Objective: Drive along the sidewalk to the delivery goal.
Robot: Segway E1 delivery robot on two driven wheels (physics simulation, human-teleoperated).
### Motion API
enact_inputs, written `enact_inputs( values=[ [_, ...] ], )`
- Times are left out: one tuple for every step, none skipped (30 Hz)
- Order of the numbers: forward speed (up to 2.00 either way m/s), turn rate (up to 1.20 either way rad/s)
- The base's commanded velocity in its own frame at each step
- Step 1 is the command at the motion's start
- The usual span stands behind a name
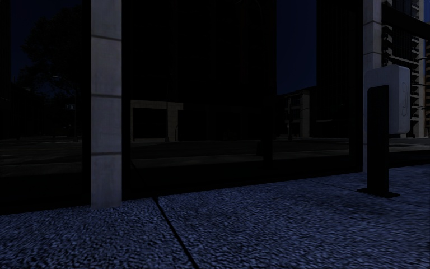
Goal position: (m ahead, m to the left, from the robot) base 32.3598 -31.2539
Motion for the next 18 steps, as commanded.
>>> enact_inputs(
  values=[
    [0.00,0.00],
    [0.00,0.00],
    [0.00,0.00],
    [0.00,0.00],
    [0.00,0.00],
    [0.00,0.00],
    [0.00,0.00],
    [0.00,0.00],
    [0.00,0.00],
    [0.00,0.00],
    [0.00,0.00],
    [0.00,0.00],
    [0.00,0.00],
    [0.00,0.00],
    [0.00,0.00],
    [0.00,0.00],
    [0.00,0.00],
    [0.00,0.00]
  ],
)
